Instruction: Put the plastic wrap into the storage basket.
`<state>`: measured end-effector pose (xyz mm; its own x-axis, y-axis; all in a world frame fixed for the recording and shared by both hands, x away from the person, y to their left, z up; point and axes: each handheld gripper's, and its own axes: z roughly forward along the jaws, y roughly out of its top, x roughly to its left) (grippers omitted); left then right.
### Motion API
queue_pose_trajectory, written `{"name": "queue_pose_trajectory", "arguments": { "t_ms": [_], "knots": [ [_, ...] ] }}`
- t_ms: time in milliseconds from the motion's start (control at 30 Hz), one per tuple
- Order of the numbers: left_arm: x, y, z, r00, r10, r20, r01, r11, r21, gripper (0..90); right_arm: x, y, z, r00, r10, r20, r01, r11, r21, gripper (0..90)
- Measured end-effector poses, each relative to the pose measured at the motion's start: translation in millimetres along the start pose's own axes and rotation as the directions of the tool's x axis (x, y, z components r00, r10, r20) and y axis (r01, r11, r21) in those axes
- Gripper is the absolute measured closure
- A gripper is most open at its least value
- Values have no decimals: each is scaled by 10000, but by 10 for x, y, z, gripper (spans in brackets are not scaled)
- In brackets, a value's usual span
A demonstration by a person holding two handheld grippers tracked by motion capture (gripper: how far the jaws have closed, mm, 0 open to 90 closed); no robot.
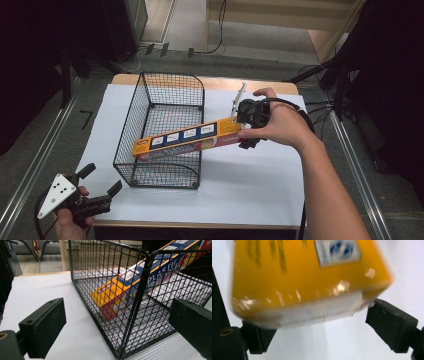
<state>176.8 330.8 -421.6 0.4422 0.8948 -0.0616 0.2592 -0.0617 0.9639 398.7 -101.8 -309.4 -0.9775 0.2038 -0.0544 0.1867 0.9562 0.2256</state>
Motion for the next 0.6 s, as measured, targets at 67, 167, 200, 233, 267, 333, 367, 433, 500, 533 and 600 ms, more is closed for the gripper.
{"name": "queue_pose_trajectory", "arguments": {
  "t_ms": [67, 167, 200, 233, 267, 333, 367, 433, 500, 533, 600],
  "knots": [
    [1, -1, 2, 10000, 6, -8, -6, 10000, -1, 15, -9, -44, 30, 10000, 15, 11, -15, 10000, -49, 130],
    [-1, 0, 0, 10000, 15, -9, -15, 10000, 1, 15, -8, -106, 64, 9998, 159, -98, -160, 9998, -143, 126],
    [-1, 0, 1, 10000, 15, -9, -15, 10000, 1, 15, -6, -126, 78, 9996, 208, -181, -211, 9996, -189, 126],
    [-1, 0, 2, 10000, 19, -10, -19, 10000, -4, 15, 0, -151, 98, 9995, 202, -240, -208, 9994, -264, 126],
    [-1, 0, 2, 10000, 19, -10, -19, 10000, -4, 15, 0, -151, 98, 9995, 202, -240, -208, 9994, -264, 126],
    [-4, 1, 2, 10000, 53, -5, -53, 10000, 15, 15, 16, -203, 146, 9993, 240, -281, -250, 9991, -348, 126],
    [-4, 1, 2, 10000, 53, -5, -53, 10000, 15, 15, 19, -224, 162, 9992, 283, -268, -293, 9988, -385, 126],
    [-6, 4, -4, 10000, 78, 8, -78, 10000, 15, 15, 23, -279, 196, 9987, 368, -349, -384, 9982, -468, 126],
    [-3, 3, -5, 10000, 77, -5, -77, 10000, 21, 15, 33, -335, 228, 9980, 520, -366, -538, 9973, -494, 127],
    [0, 2, -4, 10000, 64, -2, -64, 10000, 1, 14, 33, -357, 239, 9978, 542, -375, -561, 9971, -522, 127],
    [0, 1, -2, 10000, 35, -10, -35, 10000, 5, 15, 40, -431, 273, 9974, 572, -429, -596, 9966, -567, 129]
  ]
}}
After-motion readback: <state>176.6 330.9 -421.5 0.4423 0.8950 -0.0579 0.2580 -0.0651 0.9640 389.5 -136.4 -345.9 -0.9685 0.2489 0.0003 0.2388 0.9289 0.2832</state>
